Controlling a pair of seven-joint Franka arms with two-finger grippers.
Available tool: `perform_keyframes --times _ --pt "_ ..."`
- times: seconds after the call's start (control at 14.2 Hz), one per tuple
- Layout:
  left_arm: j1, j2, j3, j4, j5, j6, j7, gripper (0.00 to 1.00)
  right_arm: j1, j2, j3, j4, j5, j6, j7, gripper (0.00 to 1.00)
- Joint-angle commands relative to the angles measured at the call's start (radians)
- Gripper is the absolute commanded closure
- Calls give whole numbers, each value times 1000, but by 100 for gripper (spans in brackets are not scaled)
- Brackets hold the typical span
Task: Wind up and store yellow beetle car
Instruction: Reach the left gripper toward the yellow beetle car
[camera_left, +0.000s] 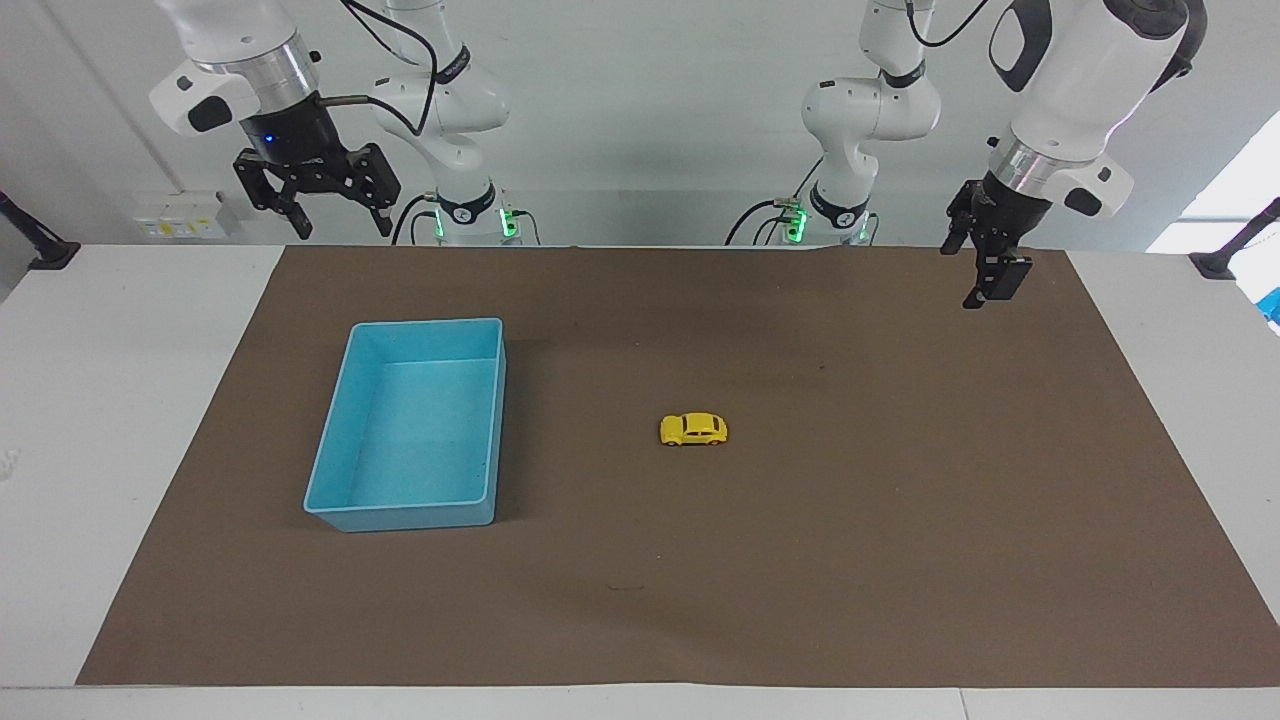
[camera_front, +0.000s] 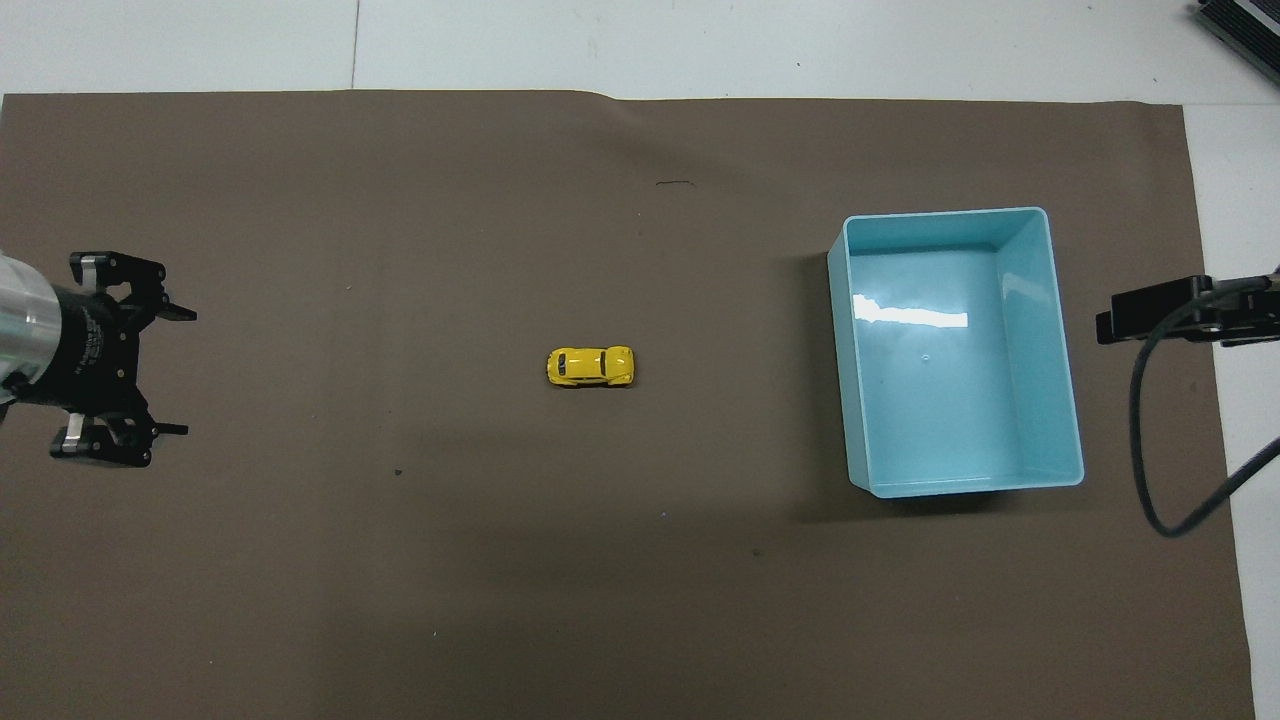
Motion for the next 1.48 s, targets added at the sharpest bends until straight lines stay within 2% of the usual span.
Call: perform_keyframes --times 0.0,0.28,0.49,0.98,1.2,1.41 --pt "-46 13 12 -27 -4 70 -54 0 -7 -14 1 -10 -3 -4 17 0" --pt "-73 57 10 -24 -7 129 -72 0 -7 -14 1 -10 -3 -4 17 0" --pt "-92 106 12 -20 -23 216 -189 0 -7 -14 1 -10 -3 -4 17 0" --pt "-182 212 12 -12 -23 331 -367 0 -7 -14 1 -10 -3 -4 17 0" --pt "-260 336 13 22 -10 372 -457 0 -7 -14 1 -10 -3 -4 17 0" --pt "-296 378 12 22 -21 409 -486 0 -7 -14 1 -10 -3 -4 17 0"
